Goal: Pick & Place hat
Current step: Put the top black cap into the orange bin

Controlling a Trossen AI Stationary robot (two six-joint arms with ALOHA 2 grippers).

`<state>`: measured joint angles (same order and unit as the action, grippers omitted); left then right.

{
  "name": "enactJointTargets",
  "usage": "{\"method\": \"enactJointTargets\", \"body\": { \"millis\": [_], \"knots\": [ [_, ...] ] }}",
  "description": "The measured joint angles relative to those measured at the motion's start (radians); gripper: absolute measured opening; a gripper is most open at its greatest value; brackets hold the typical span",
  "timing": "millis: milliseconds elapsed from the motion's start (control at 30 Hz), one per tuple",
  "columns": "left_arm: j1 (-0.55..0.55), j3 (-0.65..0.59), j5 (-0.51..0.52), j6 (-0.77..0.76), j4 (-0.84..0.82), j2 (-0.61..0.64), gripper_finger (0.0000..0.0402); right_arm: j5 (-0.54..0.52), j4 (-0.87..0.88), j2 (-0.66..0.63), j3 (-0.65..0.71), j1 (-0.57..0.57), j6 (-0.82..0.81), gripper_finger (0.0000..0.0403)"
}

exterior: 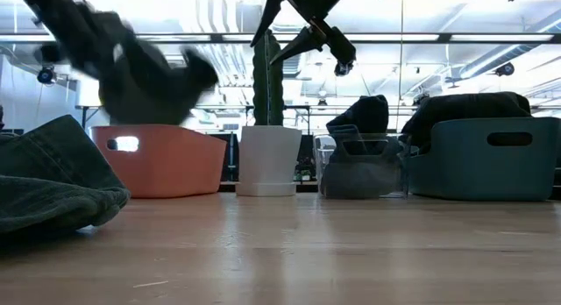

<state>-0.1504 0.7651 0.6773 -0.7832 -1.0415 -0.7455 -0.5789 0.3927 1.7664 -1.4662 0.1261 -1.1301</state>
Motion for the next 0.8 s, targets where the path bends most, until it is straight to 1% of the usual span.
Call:
{"method": "enactJointTargets", "body": {
  "millis": [67, 167, 233, 300, 500, 633, 800],
  "knots": [
    [-0.044, -0.046, -0.090, 0.002, 0.049, -0.052, 0.0003, 0.000, 0.000, 0.000, 0.000, 0.000, -0.009, 0.0178],
    [-0.088, -0.102, -0.246, 0.004, 0.174, -0.122, 0.0005, 0.000, 0.000, 0.000, 0.000, 0.000, -0.015, 0.0178],
    [-0.102, -0.113, -0.309, 0.003, 0.244, -0.147, 0.0012, 0.000, 0.001, 0.000, 0.000, 0.000, -0.015, 0.0178],
    [-0.107, -0.116, -0.320, 0.003, 0.286, -0.173, 0.0018, 0.001, 0.005, 0.000, 0.000, 0.000, -0.017, 0.0178],
    [-0.116, -0.109, -0.323, -0.005, 0.287, -0.205, 0.0024, 0.004, 0.051, -0.003, 0.000, 0.003, -0.023, 0.0178],
    [-0.114, -0.109, -0.336, -0.085, 0.268, -0.186, 0.0026, 0.004, 0.070, -0.006, 0.000, 0.002, -0.023, 0.0178],
    [-0.112, -0.109, -0.465, -0.181, 0.266, -0.122, 0.0027, 0.011, 0.076, -0.006, 0.000, 0.002, -0.023, 0.0178]
  ]
}}
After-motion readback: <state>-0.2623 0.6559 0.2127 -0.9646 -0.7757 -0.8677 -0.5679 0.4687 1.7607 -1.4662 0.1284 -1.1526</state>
